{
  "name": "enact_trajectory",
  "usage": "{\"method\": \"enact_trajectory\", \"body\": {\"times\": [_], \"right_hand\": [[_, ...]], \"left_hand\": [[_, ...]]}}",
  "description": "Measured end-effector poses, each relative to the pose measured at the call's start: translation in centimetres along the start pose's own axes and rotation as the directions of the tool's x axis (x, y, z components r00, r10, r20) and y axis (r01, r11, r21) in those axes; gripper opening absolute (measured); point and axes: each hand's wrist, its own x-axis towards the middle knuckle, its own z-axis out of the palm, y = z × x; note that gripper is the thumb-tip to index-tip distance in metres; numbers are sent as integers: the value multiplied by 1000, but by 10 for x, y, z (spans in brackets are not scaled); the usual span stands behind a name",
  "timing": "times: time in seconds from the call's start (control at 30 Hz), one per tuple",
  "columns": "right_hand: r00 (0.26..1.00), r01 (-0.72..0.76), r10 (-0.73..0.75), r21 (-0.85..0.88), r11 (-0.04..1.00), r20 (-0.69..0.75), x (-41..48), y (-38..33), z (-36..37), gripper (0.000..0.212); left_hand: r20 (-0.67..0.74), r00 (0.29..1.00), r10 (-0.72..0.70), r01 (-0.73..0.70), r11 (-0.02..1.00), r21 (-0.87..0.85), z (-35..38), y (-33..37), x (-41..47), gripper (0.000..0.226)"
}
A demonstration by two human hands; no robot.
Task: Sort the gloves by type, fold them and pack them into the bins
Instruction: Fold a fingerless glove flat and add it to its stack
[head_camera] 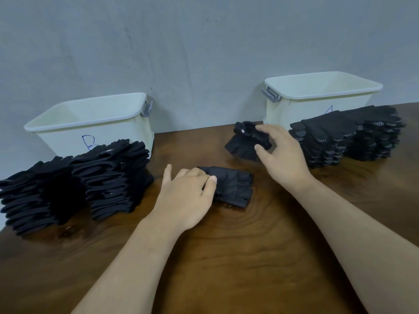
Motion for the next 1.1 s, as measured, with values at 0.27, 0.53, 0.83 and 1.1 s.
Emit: {"method": "enact_trajectory", "body": {"times": [0.27, 0.53, 0.83, 1.1], "right_hand": [[960, -158, 269, 654, 740, -73, 3, -33, -14, 35], [927, -197, 374, 788, 583, -44, 9, -36, -26, 31], [926, -261, 376, 772, 580, 31, 6, -44, -23, 23], [916, -303, 392, 777, 552, 78, -2, -64, -13, 17]], "left_hand": [[-90, 992, 91, -98, 993, -71, -9, 3, -3, 44], [47, 997, 62, -64, 997, 45, -9, 4, -6, 49], [89, 982, 164, -166, 986, 15, -4, 8, -7, 38], [-554, 817, 160, -270, 955, -123, -23, 18, -13, 16]]}}
